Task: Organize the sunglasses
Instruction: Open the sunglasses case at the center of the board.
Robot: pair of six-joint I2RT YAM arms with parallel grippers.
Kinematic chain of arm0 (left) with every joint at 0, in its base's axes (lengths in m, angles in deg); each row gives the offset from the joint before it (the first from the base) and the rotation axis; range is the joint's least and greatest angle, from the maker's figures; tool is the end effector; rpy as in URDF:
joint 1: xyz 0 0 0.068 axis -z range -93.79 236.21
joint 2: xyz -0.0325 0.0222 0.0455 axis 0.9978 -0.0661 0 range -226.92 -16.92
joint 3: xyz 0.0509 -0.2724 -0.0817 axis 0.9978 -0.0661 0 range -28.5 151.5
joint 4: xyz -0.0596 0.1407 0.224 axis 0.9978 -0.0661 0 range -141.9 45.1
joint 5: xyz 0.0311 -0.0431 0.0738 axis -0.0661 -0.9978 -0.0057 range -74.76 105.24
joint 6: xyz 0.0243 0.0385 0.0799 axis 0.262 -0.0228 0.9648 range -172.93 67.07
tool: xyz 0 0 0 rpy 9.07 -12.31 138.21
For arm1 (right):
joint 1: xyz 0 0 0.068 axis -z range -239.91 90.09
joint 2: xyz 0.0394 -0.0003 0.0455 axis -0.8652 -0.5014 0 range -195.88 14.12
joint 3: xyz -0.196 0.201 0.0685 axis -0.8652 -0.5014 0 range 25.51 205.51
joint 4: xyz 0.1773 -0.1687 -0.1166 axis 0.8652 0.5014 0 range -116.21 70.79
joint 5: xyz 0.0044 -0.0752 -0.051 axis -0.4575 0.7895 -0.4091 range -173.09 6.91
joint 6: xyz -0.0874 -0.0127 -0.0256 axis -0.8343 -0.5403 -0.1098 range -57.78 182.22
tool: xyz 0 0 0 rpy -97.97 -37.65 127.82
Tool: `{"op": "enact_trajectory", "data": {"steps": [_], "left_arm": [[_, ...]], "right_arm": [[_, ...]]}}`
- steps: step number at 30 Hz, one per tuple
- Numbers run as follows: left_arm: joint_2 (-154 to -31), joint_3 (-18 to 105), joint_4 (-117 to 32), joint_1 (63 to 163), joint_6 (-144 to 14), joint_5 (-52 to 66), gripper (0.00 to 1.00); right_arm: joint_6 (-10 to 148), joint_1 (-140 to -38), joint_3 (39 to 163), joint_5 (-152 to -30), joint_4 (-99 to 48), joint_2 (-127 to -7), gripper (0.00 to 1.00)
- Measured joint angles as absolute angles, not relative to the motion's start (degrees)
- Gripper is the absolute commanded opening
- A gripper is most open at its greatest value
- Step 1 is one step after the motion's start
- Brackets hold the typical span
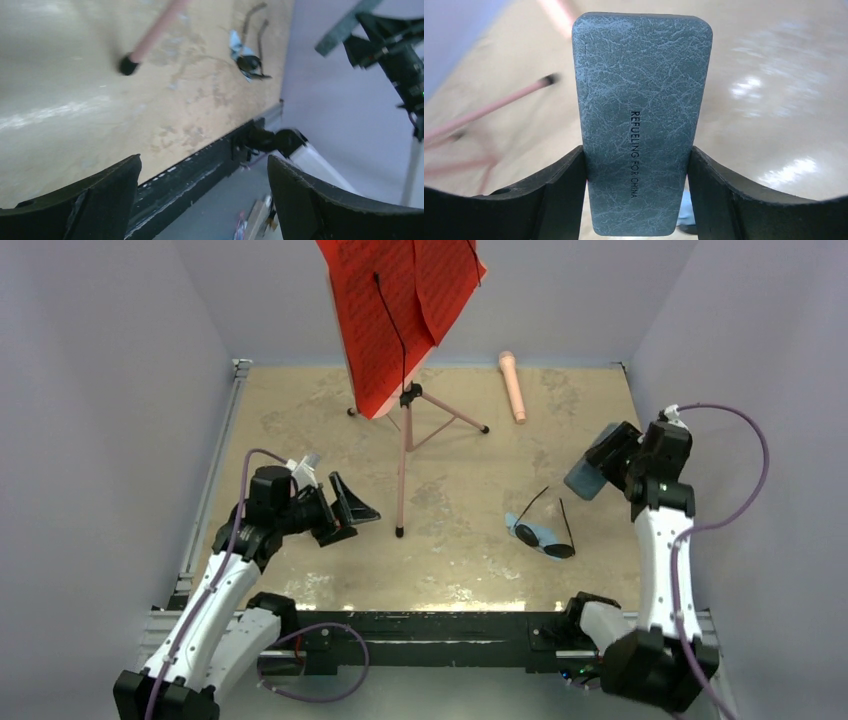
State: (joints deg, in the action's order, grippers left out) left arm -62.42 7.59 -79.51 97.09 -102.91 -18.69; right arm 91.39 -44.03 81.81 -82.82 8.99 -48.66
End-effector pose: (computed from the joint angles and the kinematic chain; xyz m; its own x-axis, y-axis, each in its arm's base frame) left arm 0.1755 -0.0807 0.2321 -0.8607 -0.4815 -0.1655 -0.1682 0.5757 -0.8002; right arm 0.2587 -0.0739 0.2898 -0.4236 0.6272 -0.6536 0.5537 0.7503 0.3611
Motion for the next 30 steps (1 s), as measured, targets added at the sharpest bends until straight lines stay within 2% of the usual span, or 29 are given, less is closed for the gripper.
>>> {"op": "enact_trajectory", "data": {"steps": [3, 5, 9, 12, 19, 26, 30], "left_arm": [[-59.29, 7.22, -72.19, 102.11, -104.55, -24.17, 1.0], [-58.42, 7.22, -66.62, 106.59, -106.19, -26.6, 1.0], [-60.73, 7.22, -53.46, 115.6, -110.41, -29.35, 1.0], [-65.17, 7.7, -45.31, 121.48, -112.77, -29.97, 1.0], [-73.89, 11.31, -38.03, 128.41, -115.39, -28.31, 1.0], [-73.32, 11.75, -34.29, 128.67, -116.31, -26.75, 1.0], [-73.34, 11.75, -32.87, 128.67, -116.63, -26.12, 0.93]], "right_arm": [[90.56, -47.07, 79.05, -93.88, 5.58, -38.28, 0.29], [90.74, -54.09, 76.41, -102.03, 3.0, -32.99, 0.26], [93.99, -71.18, 71.84, -113.85, -3.78, -29.14, 0.23], [98.85, -79.26, 67.77, -120.61, -11.4, -28.97, 0.23], [103.7, -94.13, 66.02, -126.27, -22.16, -30.89, 0.22], [106.08, -99.55, 65.67, -126.97, -28.52, -33.34, 0.19], [107.22, -102.21, 65.54, -126.57, -30.75, -35.02, 0.18]]}}
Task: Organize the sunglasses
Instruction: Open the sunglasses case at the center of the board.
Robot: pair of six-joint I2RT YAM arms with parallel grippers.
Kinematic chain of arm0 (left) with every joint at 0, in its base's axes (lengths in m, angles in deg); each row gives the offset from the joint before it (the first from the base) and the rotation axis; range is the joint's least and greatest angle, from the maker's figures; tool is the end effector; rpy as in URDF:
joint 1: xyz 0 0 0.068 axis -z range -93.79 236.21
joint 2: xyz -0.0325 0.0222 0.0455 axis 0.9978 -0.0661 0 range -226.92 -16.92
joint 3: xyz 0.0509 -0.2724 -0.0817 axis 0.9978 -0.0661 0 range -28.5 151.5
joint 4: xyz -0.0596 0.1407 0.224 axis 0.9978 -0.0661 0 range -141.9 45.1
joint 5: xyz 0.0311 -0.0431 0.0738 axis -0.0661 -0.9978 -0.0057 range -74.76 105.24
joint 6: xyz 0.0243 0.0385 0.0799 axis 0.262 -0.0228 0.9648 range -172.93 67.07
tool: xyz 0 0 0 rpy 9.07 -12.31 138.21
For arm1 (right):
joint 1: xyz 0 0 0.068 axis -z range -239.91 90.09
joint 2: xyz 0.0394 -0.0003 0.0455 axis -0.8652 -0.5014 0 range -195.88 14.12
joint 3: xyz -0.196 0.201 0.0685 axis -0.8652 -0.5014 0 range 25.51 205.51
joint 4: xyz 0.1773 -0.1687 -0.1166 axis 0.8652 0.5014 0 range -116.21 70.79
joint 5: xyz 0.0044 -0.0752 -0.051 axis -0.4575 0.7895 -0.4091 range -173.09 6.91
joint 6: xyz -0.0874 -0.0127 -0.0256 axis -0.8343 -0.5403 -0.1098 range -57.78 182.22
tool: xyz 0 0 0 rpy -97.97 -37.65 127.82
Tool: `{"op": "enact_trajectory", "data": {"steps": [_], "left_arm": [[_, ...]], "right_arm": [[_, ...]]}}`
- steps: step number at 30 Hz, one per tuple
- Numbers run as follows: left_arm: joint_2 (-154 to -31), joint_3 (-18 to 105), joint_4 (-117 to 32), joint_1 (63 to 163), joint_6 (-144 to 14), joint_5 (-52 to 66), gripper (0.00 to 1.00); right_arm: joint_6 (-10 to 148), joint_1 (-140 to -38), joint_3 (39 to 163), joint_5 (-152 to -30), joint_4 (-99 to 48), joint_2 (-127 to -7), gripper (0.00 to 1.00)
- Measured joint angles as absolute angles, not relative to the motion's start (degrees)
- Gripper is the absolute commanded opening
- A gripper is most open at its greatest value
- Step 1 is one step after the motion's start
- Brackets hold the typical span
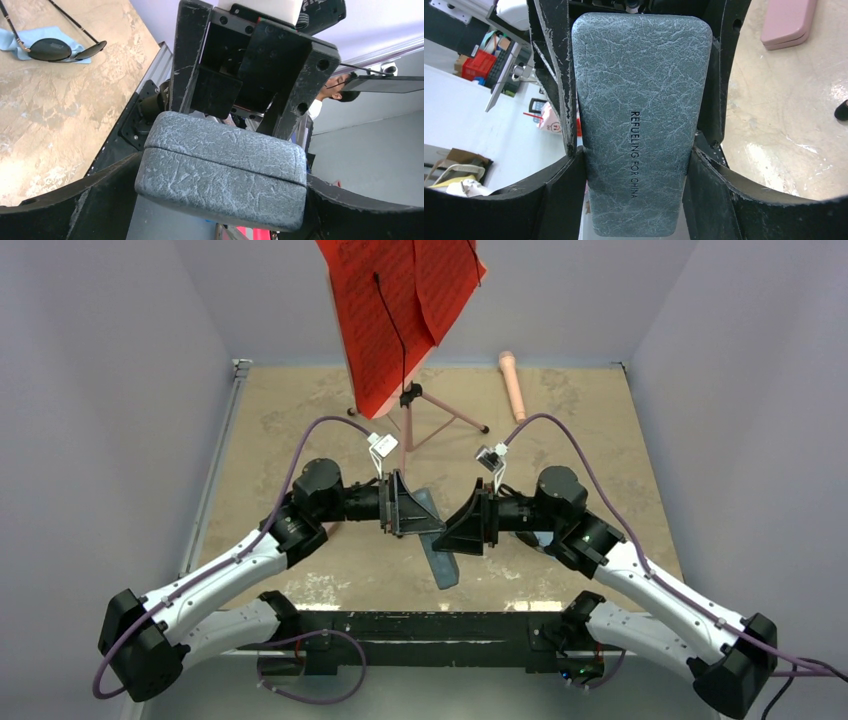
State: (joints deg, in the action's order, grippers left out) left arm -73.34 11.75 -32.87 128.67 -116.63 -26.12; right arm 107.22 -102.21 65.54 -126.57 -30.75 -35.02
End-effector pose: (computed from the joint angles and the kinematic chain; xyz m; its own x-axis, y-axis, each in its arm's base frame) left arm 0.1567 -0.2174 0.3241 -0.9137 -0.0759 -0.3993 0.3924 0.0918 -0.9152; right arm 0.1330 0.1979 0.3340 -0.7458 0.0151 -0.6660 -0.6623 0.0911 0.7437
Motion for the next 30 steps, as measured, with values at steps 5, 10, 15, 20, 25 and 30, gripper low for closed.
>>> {"op": "enact_trajectory", "data": {"steps": [5, 10, 15, 20, 25, 30], "left_arm": [[-73.32, 11.72, -30.66, 128.67, -116.9, -26.69, 0.9], [-72.29, 9.58, -25.87, 128.65, -116.94, -28.7, 0.91], [-70.92, 8.73, -25.57, 128.65, -116.79, -29.49, 0.74], [-70.48, 8.73, -25.68, 128.58, -116.66, -30.19, 0.26], [-70.42, 8.73, -25.74, 128.47, -115.96, -30.86, 0.0], [-69.76, 8.62, -25.66, 128.47, -112.59, -33.73, 0.0]], "right_arm": [[107.35, -103.09, 65.54, -124.87, -31.18, -35.17, 0.16], [107.85, -103.31, 65.54, -122.66, -30.38, -33.75, 0.15], [108.35, -103.42, 65.57, -122.23, -30.62, -32.99, 0.15], [108.38, -103.42, 65.78, -123.34, -30.9, -32.99, 0.14], [108.29, -103.48, 65.87, -123.73, -30.97, -32.99, 0.06], [108.31, -103.59, 65.94, -125.37, -30.97, -32.86, 0.0]]}}
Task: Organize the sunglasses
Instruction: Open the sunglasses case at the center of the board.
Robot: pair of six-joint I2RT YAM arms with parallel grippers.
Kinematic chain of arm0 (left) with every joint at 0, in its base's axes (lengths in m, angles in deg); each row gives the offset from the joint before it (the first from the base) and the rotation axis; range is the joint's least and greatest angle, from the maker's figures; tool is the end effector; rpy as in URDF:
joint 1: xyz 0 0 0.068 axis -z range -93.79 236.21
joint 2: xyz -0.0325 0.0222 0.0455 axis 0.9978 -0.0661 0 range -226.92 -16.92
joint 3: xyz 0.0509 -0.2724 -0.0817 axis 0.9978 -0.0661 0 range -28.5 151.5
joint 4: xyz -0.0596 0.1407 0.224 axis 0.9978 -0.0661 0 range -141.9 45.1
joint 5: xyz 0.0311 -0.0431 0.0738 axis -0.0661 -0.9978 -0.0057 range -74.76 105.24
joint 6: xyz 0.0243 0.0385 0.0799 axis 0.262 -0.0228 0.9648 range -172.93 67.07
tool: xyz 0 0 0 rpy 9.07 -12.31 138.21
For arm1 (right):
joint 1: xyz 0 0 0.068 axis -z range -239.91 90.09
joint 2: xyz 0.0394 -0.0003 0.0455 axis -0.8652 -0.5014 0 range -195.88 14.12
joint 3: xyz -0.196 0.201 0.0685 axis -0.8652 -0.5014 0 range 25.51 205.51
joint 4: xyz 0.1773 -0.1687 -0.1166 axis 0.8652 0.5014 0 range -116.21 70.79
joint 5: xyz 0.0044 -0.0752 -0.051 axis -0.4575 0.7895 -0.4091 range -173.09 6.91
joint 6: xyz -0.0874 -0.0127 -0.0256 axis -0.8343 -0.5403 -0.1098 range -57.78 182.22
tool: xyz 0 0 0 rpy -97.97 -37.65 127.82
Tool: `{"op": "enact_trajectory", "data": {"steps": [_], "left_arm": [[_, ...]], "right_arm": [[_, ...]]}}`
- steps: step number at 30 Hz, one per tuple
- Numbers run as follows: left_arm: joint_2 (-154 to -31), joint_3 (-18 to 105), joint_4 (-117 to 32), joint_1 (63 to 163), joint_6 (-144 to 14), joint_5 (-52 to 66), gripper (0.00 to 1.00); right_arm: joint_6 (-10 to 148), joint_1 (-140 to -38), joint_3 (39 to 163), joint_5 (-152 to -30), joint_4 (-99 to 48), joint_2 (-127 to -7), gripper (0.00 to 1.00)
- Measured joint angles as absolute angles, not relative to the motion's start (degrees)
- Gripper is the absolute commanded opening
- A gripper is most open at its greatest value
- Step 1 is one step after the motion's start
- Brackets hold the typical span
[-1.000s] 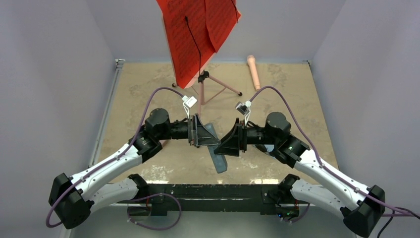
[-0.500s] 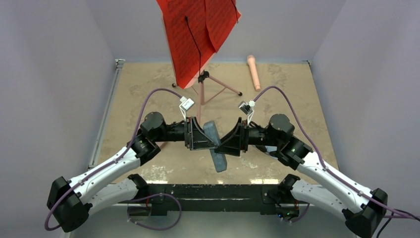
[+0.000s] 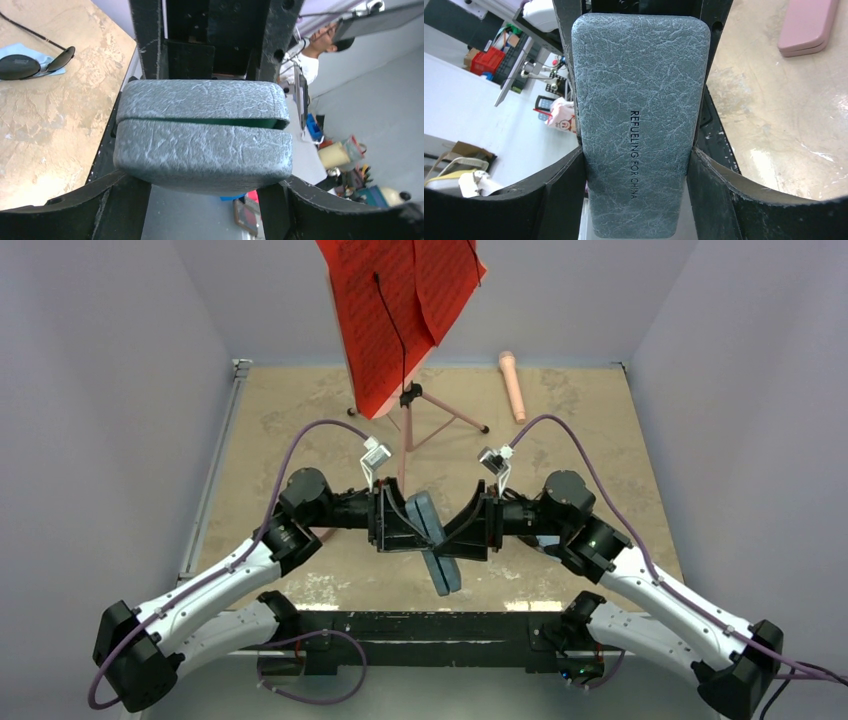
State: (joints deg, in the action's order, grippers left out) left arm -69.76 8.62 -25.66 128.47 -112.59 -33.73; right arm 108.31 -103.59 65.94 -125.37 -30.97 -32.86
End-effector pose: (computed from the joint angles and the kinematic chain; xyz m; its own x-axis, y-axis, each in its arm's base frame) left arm 0.1361 -0.2079 0.3337 -0.8389 -0.0031 -0.5443 0.5439 -0.0461 -0.8379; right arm 0.1236 0.1950 0.3451 -0.7342 0.0359 -0.6780 -0.6753 0.0647 0.7347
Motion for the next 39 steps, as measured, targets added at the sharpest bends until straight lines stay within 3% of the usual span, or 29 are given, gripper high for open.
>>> {"op": "enact_trajectory", "data": {"steps": [11, 27, 36, 37, 39], "left_arm": [[-65.61, 1.58, -8.45, 128.6, -109.92, -38.97, 0.0], [-64.99, 1.74, -9.98, 128.36, -99.72, -44.37, 0.0], [-61.89, 1.98, -17.31, 128.84, -84.55, -46.32, 0.0], [-61.02, 2.02, -18.84, 129.02, -82.58, -46.1, 0.02], [-58.98, 2.04, -22.14, 129.11, -79.37, -46.47, 0.24]], "right_arm": [[118.84, -99.83, 65.65, -134.27, -40.98, -34.08, 0.0], [136.09, -98.04, 59.66, -138.33, -59.84, -37.03, 0.0], [140.85, -98.0, 59.1, -137.98, -61.48, -36.31, 0.0], [141.14, -98.0, 59.1, -137.74, -61.15, -36.05, 0.0], [141.75, -97.73, 59.1, -137.57, -60.63, -35.39, 0.0]]}}
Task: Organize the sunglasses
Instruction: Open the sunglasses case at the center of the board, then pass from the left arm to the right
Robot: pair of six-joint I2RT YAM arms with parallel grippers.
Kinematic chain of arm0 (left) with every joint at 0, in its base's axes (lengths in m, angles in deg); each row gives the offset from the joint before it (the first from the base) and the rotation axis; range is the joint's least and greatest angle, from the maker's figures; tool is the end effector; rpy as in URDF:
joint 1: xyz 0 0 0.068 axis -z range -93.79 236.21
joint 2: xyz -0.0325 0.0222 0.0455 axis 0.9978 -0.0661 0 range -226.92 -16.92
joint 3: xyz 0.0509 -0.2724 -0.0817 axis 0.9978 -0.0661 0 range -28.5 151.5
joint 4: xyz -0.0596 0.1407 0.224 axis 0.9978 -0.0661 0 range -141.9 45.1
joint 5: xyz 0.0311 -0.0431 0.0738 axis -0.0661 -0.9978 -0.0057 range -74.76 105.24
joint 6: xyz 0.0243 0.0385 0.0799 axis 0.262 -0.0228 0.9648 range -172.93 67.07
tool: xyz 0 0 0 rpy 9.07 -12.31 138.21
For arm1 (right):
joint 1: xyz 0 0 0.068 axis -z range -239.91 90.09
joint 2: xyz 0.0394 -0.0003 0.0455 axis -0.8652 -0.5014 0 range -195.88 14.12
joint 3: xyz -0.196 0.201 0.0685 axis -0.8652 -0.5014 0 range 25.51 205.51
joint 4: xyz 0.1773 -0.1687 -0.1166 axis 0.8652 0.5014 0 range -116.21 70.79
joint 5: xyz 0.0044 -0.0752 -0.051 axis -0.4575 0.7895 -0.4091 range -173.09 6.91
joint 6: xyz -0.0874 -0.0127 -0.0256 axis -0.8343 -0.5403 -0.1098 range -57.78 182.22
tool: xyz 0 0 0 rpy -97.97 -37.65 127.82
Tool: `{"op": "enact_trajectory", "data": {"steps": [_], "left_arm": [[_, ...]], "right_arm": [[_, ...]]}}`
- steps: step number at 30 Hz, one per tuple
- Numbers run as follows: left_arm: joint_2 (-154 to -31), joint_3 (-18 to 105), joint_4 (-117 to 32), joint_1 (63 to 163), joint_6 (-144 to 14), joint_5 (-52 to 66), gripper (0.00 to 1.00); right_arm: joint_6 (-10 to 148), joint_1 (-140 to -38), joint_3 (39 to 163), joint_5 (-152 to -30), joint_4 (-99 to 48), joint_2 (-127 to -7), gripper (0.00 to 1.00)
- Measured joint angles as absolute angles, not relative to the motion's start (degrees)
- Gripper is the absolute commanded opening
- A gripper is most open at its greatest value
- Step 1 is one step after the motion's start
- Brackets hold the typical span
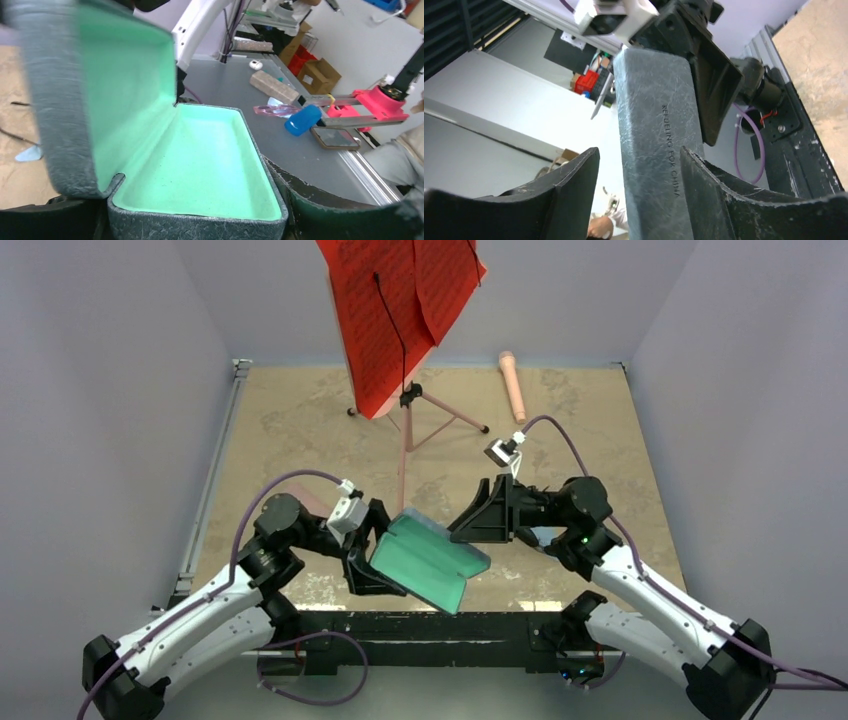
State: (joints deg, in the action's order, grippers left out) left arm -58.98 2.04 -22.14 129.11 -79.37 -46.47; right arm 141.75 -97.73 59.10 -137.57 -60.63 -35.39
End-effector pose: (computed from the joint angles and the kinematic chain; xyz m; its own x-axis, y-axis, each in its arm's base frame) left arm 0.0859 -0.1791 0.3314 -0.2973 -0.0116 -0.9547 0.9190 -0.2747 -0.2828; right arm 0.1289 0.1852 0.3534 -0.9044 0.0212 -0.4262 -0.4219 -0.1938 0.8857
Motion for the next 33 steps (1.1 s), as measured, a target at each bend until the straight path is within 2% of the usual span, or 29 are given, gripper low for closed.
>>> {"op": "enact_trajectory", "data": {"steps": [3, 4, 5, 9, 12, 17, 20, 24, 29, 33], "left_arm": [[-55.9, 1.93, -29.15, 129.08, -76.42, -46.49, 0.7], [-55.44, 1.93, -30.73, 129.08, -75.78, -45.94, 0.75], [-55.01, 2.0, -32.45, 129.08, -75.22, -45.57, 0.76], [-54.66, 2.7, -38.01, 129.02, -74.34, -42.75, 0.63], [-54.63, 3.33, -40.06, 129.02, -75.0, -41.18, 0.49], [-55.25, 5.01, -40.28, 129.02, -79.63, -37.81, 0.2], [-56.84, 5.8, -40.34, 129.02, -82.49, -35.43, 0.0], [-59.97, 5.89, -40.17, 129.0, -85.77, -33.55, 0.0], [-61.32, 5.36, -37.37, 129.0, -89.16, -33.79, 0.0], [-61.1, 4.47, -33.15, 129.0, -91.46, -35.1, 0.0]], "right_arm": [[141.97, -96.47, 59.14, -137.55, -61.02, -33.32, 0.0], [141.75, -96.36, 59.21, -137.55, -61.28, -32.64, 0.0], [141.82, -96.31, 59.31, -137.63, -61.19, -32.24, 0.0], [139.98, -96.31, 60.14, -137.96, -59.53, -31.98, 0.0], [131.92, -96.29, 63.18, -138.57, -51.97, -32.11, 0.08], [110.08, -96.27, 74.88, -133.2, -29.06, -31.9, 0.45], [101.27, -96.27, 77.26, -128.41, -21.96, -29.69, 0.77], [91.92, -96.29, 76.47, -124.91, -16.02, -26.82, 0.82], [85.19, -96.27, 74.83, -118.23, -11.95, -26.82, 0.83], [83.17, -96.29, 72.87, -117.85, -11.19, -31.13, 0.76]]}}
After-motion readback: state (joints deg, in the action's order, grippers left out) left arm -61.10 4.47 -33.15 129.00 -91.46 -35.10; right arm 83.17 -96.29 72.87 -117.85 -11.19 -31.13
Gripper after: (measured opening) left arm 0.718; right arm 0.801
